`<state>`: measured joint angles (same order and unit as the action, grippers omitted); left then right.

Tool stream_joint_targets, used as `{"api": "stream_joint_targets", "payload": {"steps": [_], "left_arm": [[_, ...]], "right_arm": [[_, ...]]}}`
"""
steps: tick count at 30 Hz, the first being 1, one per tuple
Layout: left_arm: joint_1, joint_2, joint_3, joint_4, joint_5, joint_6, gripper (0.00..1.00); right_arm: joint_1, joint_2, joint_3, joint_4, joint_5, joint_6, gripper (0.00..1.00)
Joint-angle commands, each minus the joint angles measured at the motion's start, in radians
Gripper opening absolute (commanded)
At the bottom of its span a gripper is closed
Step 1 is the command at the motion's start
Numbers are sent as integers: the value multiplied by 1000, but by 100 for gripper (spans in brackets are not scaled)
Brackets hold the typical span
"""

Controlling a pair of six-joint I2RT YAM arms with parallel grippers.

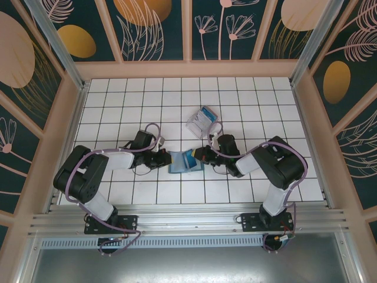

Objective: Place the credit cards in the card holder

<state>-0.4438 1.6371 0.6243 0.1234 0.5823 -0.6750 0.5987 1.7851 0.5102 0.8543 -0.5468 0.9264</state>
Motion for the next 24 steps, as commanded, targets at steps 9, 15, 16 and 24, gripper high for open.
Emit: {"api": "stream_joint_targets", "payload": {"steps": [9, 15, 16, 24], "left_arm": [[4, 0, -19, -31, -22, 0, 30], [5, -19, -26, -53, -31, 1, 36], [5, -25, -27, -56, -33, 1, 36], [5, -31, -60, -20, -12, -22, 18]], "right_arm": [[32, 65, 54, 22, -19, 25, 0], [33, 52, 33, -18, 81, 38, 0], [37, 50, 34, -17, 97, 43, 0], [146, 53, 112, -141, 232, 19, 0]]}}
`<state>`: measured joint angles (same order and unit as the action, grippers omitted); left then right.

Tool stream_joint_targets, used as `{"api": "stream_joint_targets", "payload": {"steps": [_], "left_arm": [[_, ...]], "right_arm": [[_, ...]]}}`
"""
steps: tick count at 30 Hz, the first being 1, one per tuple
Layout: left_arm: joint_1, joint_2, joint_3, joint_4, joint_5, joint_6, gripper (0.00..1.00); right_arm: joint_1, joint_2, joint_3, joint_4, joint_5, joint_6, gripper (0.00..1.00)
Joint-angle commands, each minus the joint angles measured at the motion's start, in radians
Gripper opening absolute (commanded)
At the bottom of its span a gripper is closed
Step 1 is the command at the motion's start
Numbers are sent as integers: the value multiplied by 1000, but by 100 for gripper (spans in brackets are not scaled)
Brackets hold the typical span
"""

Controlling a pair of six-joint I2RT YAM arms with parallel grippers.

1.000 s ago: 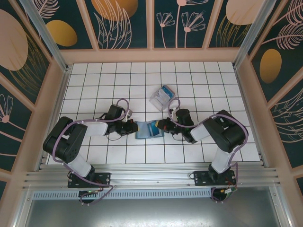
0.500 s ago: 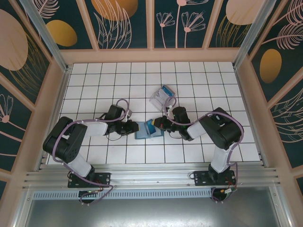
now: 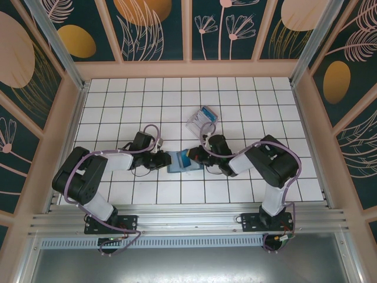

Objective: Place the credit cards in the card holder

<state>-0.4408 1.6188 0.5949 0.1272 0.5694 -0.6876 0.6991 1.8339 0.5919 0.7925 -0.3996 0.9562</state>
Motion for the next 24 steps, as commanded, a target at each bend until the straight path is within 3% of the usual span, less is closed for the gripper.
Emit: {"api": "stream_joint_targets", "payload": {"steps": [1, 14, 24], "left_arm": [[2, -13, -31, -19, 3, -12, 16], [1, -7, -35, 5, 8, -21, 15], [1, -8, -25, -7, -1, -14, 29]], "right_arm": [[58, 3, 36, -95, 105, -16, 0], [192, 23, 203, -392, 275, -173, 0], [225, 17, 263, -531, 265, -275, 4]]}}
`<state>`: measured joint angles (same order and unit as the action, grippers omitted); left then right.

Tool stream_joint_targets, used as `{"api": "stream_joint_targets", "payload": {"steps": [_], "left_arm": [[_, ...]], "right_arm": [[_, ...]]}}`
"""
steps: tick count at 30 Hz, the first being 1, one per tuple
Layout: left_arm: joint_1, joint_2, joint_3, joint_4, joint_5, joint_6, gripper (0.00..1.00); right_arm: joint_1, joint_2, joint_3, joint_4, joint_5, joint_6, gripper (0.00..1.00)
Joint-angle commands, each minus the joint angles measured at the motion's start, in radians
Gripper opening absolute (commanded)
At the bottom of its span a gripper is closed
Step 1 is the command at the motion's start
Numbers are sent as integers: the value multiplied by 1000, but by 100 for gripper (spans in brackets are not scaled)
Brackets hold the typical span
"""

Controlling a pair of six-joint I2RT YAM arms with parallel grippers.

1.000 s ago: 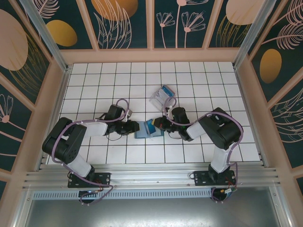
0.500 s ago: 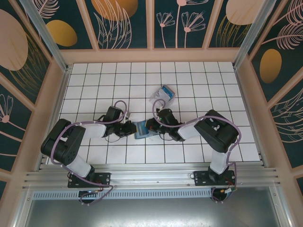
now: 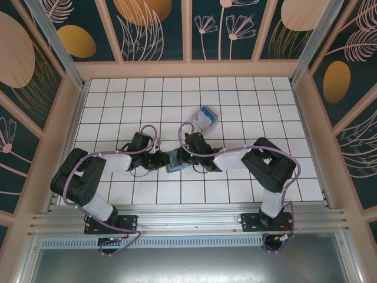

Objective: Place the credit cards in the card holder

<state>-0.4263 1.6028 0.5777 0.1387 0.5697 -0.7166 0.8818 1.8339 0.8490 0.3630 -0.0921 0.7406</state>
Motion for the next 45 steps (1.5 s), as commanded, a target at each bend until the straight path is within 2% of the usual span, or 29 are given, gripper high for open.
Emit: {"api": "stream_joint_targets", "payload": {"steps": [1, 3, 9, 11, 15, 19, 24, 27, 40, 45], "left_arm": [[-13, 6, -6, -22, -4, 17, 30], [-14, 1, -4, -31, -9, 18, 32], [-12, -49, 26, -114, -55, 48, 36], [-13, -59, 56, -205, -125, 86, 38], [-12, -74, 112, -360, -294, 140, 42], [-12, -103, 127, -380, -329, 136, 43], [-12, -110, 159, -355, -310, 129, 41], [-13, -92, 195, -348, -295, 135, 41], [-12, -32, 242, -306, -254, 140, 40], [-12, -21, 248, -294, -251, 138, 40]], "right_arm": [[42, 13, 12, -114, -40, -69, 5], [40, 10, 26, -143, -24, -90, 9], [28, 10, 59, -205, 15, -141, 29], [18, 6, 57, -206, 10, -148, 31], [9, -13, 59, -210, 0, -166, 31], [-2, -14, 63, -216, -5, -185, 27], [-7, -32, 44, -190, -27, -187, 16], [-6, -26, 53, -194, -42, -202, 14], [19, 35, 106, -301, -46, -316, 14], [10, 7, 102, -262, -104, -338, 23]]}}
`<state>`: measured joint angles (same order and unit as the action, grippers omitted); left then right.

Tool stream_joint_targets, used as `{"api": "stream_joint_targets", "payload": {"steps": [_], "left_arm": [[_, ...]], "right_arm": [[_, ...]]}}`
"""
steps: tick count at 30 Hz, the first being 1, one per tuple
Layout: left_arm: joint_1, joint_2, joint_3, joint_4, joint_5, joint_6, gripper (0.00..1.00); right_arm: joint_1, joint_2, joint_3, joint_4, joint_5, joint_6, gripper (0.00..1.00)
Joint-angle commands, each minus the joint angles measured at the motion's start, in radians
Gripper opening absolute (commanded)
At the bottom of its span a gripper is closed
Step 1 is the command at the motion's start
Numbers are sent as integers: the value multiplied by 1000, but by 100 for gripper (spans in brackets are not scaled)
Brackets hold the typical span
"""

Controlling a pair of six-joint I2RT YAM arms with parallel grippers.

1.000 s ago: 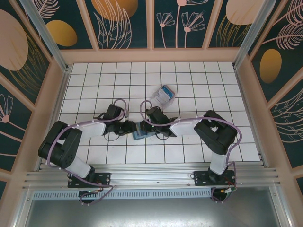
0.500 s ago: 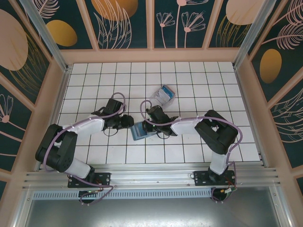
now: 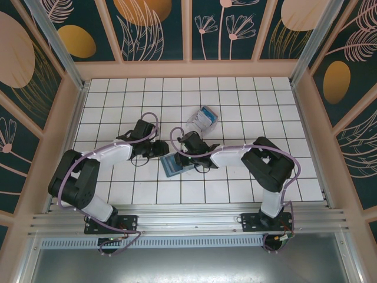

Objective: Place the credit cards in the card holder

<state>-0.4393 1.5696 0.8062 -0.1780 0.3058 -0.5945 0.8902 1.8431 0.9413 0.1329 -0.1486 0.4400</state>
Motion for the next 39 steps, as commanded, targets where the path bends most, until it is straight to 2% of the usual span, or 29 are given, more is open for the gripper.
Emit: {"api": "stream_joint_targets", "payload": {"steps": [1, 4, 12, 15, 21, 25, 29, 34, 39], "left_arm": [[1, 11, 21, 26, 13, 17, 40], [1, 15, 27, 26, 11, 24, 40], [1, 57, 48, 32, 62, 61, 37], [1, 74, 57, 19, 73, 79, 37], [1, 78, 18, -10, 60, 107, 32], [1, 60, -31, 3, 67, 96, 31], [1, 32, -70, 21, 74, 79, 31], [1, -7, -125, 54, 105, 42, 30], [-7, -51, -208, 145, 179, -23, 30]], "right_arm": [[-1, -17, 8, -26, -49, -34, 24], [-19, -71, 2, -1, -69, -24, 30], [-57, -224, 1, -70, -87, -18, 31], [-58, -287, -58, -89, -120, -5, 29], [-21, -388, -237, -106, -178, 39, 18], [-10, -388, -322, -78, -181, 84, 14], [-17, -339, -337, -35, -122, 127, 11], [-36, -230, -261, 28, -79, 149, 11], [-111, -113, -146, 38, -67, 111, 10]]}}
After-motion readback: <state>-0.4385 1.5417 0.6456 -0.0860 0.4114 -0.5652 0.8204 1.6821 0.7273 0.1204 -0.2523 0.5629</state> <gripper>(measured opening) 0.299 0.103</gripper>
